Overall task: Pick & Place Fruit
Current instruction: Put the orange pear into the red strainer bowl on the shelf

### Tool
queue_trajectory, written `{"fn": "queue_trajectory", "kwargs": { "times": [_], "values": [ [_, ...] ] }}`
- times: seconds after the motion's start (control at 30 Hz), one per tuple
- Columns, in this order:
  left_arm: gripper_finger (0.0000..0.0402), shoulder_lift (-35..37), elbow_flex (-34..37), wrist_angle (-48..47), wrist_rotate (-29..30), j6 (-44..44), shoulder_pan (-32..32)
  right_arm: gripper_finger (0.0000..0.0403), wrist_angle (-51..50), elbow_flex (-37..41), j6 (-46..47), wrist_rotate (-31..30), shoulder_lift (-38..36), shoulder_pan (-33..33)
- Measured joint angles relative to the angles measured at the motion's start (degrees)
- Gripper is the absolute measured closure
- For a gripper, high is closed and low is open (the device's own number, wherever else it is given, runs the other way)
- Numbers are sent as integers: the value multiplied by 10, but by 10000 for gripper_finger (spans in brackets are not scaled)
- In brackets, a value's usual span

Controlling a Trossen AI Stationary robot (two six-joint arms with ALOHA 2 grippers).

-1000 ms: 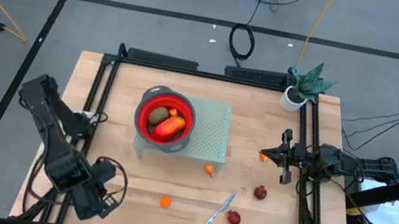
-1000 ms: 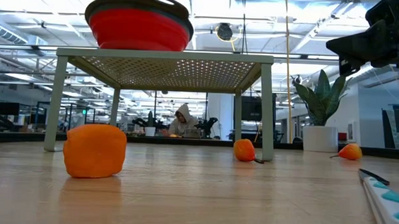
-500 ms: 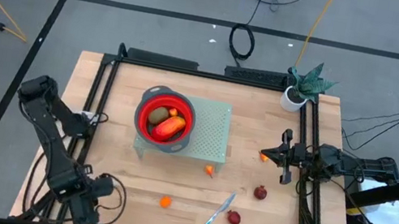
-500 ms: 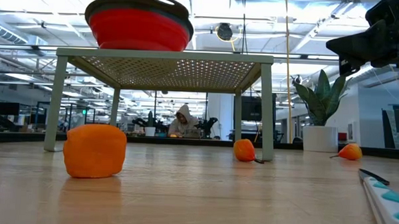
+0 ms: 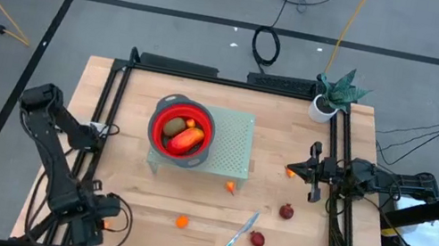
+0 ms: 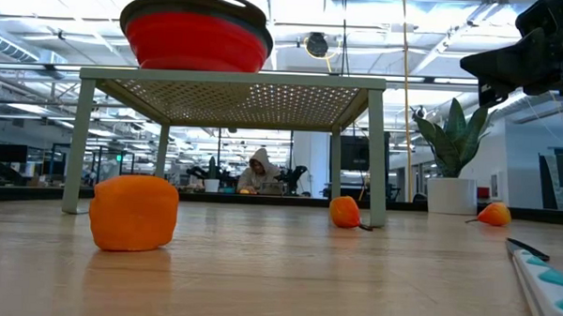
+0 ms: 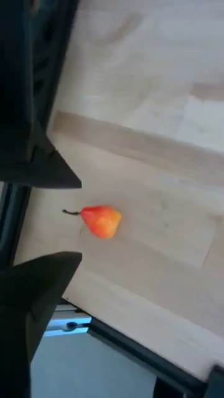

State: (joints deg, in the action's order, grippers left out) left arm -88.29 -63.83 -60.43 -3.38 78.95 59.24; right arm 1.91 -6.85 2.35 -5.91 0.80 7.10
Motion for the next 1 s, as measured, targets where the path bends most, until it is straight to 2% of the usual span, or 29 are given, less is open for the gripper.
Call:
{"fn": "queue_trajectory", "kwargs": {
  "times": [0.2, 0.37, 0.53, 0.77, 1.0],
  "values": [
    [168, 0, 28, 58, -1, -48, 7, 403, 0, 0, 0, 0, 0, 0],
    [142, 0, 48, 73, -1, -82, 6, 403, 0, 0, 0, 0, 0, 0],
    [138, 0, 72, 89, -3, -97, 6, 403, 0, 0, 0, 0, 0, 0],
    [137, 0, 116, 175, -10, -112, 6, 403, 0, 0, 0, 0, 0, 0],
    [137, 0, 145, 187, -22, -109, 6, 403, 0, 0, 0, 0, 0, 0]
  ]
}}
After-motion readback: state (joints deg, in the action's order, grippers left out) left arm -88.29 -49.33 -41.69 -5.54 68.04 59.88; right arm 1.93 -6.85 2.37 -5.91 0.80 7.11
